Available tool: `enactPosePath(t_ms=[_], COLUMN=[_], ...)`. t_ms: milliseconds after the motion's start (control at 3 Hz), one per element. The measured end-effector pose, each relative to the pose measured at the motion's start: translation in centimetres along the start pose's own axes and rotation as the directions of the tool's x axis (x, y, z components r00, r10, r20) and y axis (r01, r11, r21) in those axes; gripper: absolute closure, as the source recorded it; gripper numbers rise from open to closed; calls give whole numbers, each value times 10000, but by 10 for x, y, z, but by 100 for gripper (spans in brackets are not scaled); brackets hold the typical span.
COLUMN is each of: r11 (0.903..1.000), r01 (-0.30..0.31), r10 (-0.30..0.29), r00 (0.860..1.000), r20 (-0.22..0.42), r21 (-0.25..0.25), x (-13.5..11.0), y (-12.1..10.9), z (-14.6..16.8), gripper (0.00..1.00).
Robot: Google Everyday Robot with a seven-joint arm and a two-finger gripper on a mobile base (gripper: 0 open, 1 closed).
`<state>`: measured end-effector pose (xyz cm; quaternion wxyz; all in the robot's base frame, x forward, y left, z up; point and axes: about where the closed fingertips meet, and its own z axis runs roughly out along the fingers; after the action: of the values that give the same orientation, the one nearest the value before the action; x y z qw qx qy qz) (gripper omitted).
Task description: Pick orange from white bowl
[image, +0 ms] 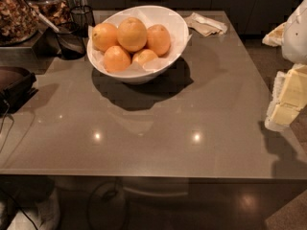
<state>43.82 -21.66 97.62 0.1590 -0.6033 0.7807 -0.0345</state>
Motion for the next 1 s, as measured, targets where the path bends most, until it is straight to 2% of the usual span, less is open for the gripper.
enactPosePath(t_ms=[333,667,1000], r11=[10000,9927,9625], r01=[-3,-1095,-2608], r10=[3,1062,2394], r00=[10000,9922,9461], r20=[2,649,2182], r21=[2,500,750], x=[0,-12,-44], y=[0,-12,-46], z=[0,-2,-3], gripper=[0,0,0])
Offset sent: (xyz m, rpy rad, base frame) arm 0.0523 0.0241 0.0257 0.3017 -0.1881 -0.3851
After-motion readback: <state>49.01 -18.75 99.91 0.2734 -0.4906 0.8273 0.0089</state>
